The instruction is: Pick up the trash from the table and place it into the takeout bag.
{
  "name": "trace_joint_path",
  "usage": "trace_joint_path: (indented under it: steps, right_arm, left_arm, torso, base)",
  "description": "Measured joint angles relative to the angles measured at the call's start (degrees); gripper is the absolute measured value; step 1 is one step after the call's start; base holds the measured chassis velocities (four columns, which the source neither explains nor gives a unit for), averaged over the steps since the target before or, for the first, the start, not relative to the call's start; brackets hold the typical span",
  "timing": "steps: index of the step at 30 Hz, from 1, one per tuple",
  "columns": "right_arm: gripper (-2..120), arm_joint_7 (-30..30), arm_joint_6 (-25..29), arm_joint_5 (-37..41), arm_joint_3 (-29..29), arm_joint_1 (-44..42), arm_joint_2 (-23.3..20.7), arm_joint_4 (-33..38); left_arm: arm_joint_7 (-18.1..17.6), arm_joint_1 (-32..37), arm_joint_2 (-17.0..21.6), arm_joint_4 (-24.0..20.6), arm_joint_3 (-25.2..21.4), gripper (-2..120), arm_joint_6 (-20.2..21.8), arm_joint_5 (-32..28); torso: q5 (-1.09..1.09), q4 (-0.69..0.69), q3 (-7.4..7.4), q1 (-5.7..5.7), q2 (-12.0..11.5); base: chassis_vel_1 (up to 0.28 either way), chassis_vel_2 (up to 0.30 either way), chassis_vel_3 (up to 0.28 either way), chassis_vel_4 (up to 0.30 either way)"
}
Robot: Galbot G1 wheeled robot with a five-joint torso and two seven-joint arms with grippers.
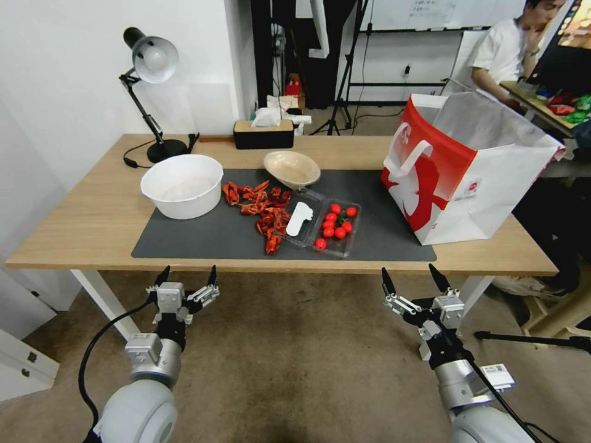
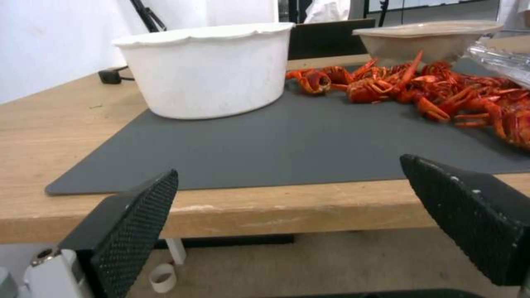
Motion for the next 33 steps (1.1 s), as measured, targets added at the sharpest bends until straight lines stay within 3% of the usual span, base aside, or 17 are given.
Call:
trace_joint_path:
  steps: [8, 12, 16, 18, 22, 27, 33]
  right_arm:
    - [100, 0.0, 0.0, -0.1, -0.22, -0.07, 0.56, 0.03]
    - [100, 0.02, 0.01, -0.21, -0.21, -0.11, 0.58, 0.19]
    - [100, 0.1, 0.01, -0.37, -0.2, -0.16, 0.55, 0.39]
    - [100, 0.15, -0.06, -0.63, -0.3, -0.2, 0.58, 0.56]
    - [100, 0.36, -0.17, -0.96, -0.39, -0.35, 1.03, 0.9]
    - [100, 0.81, -0.41, -1.59, -0.49, -0.81, 1.48, 1.68]
    - [100, 1.11, -0.8, -2.26, -0.18, -1.5, 1.82, 2.28]
  left_arm:
    - [0.58, -0.45, 0.22, 0.24, 0.51, 100, 0.24, -0.79]
    - [0.68, -2.9, 1.4, -1.26, 1.59, 100, 1.91, -4.5]
    - [0.6, -8.64, 4.21, -2.86, 2.76, 100, 5.4, -10.6]
    - [0.5, -15.44, 7.83, -3.04, 4.34, 100, 7.87, -15.5]
    - [0.74, -21.08, 11.21, -2.05, 6.07, 100, 9.23, -18.68]
    - [0.85, -25.68, 13.13, -0.46, 7.83, 100, 10.34, -23.15]
    - [0.1, -36.44, 13.68, 2.8, 13.41, 100, 12.44, -33.29]
  torso:
    - [0.0, 0.01, 0.0, 0.0, 0.0]
    - [0.0, 0.01, 0.0, 0.0, 0.0]
    - [0.0, 0.01, 0.0, 0.0, 0.0]
    - [0.01, -0.03, 0.0, 0.0, 0.0]
    - [0.01, 0.0, 0.01, 0.0, -0.02]
    - [-0.01, 0.01, 0.0, 0.0, -0.01]
    - [0.0, 0.02, 0.01, 0.0, -0.01]
  base:
    - [0.0, 0.0, 0.0, 0.0]
    - [0.0, 0.0, 0.0, 0.0]
    - [0.0, 0.0, 0.0, 0.0]
    - [0.0, 0.0, 0.0, 0.0]
    - [0.0, 0.0, 0.0, 0.0]
    - [0.0, 0.0, 0.0, 0.0]
    - [0.0, 0.0, 0.0, 0.0]
